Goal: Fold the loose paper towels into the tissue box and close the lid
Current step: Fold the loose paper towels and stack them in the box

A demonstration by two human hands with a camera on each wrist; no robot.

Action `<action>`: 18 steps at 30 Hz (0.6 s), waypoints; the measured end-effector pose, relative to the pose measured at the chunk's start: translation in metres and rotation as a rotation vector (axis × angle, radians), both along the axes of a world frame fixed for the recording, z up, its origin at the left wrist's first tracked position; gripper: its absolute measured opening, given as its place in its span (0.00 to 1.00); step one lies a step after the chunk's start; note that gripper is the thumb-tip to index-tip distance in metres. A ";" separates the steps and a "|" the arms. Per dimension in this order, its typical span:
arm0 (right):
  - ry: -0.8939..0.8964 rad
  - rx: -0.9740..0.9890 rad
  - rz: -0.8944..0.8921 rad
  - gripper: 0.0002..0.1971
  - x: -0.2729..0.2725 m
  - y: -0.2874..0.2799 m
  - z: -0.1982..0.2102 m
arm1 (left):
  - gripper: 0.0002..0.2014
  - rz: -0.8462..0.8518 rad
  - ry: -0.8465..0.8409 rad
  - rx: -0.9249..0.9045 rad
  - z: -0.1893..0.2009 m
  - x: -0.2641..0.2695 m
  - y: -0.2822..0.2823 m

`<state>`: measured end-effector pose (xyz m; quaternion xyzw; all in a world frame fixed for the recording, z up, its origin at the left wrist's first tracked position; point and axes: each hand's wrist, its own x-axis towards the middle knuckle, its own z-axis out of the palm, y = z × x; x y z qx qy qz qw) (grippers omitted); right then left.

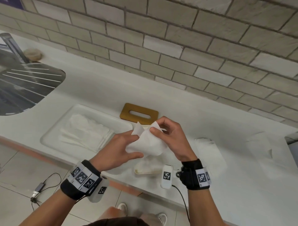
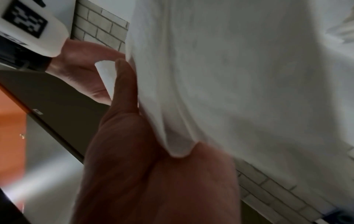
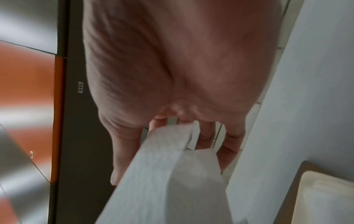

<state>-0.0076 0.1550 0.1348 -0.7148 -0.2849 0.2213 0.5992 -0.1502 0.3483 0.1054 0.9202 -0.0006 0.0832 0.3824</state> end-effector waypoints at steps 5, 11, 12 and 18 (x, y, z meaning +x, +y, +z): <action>-0.036 0.012 -0.098 0.08 0.005 -0.005 0.000 | 0.19 0.060 0.042 -0.088 0.001 0.001 -0.001; -0.018 0.014 -0.150 0.10 0.005 -0.003 -0.009 | 0.17 0.104 0.109 -0.437 -0.005 -0.003 0.001; -0.011 0.026 -0.141 0.09 0.006 -0.003 -0.009 | 0.16 0.120 0.107 -0.448 -0.005 -0.003 0.001; 0.058 0.029 -0.112 0.09 0.016 -0.004 -0.006 | 0.13 0.153 0.119 -0.476 -0.007 -0.001 0.010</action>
